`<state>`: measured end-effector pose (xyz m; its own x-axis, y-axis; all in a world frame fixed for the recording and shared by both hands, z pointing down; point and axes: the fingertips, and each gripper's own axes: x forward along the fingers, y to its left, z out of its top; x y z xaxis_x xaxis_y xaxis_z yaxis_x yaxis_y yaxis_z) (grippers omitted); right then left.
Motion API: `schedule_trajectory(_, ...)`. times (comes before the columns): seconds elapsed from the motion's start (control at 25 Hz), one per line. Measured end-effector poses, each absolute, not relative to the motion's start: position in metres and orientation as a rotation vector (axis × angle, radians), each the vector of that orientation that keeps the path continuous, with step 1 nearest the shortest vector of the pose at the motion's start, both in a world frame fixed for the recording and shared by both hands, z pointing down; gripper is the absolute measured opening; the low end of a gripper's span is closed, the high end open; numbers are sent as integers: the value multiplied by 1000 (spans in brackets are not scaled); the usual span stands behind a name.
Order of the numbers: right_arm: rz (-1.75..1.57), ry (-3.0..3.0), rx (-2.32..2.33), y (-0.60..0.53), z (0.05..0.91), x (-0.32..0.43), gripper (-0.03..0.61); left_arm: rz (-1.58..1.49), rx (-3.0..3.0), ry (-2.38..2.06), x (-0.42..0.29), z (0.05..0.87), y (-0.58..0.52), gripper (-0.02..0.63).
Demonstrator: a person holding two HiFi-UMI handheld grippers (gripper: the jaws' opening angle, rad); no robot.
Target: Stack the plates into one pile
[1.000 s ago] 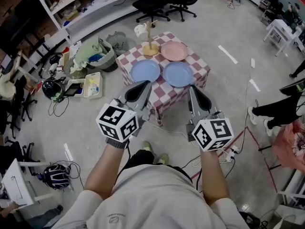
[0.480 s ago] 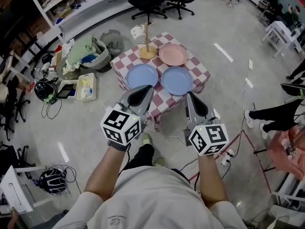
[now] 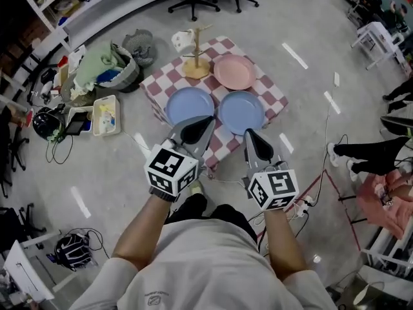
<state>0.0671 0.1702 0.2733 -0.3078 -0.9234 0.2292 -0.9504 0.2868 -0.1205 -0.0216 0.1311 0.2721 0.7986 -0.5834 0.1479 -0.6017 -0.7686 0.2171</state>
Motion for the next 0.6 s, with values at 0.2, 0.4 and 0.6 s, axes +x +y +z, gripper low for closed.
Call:
schedule_trajectory(0.2, 399, -2337, 1770, 150, 309, 66, 9, 143, 2730, -848, -14, 302, 115, 6)
schedule_trajectory(0.4, 425, -2243, 1766, 136, 347, 73, 9, 169, 2737, -797, -5, 322, 106, 6)
schedule_trajectory(0.6, 431, -2165, 1714, 121, 393, 76, 8, 215, 2718, -786, 2, 350, 92, 6)
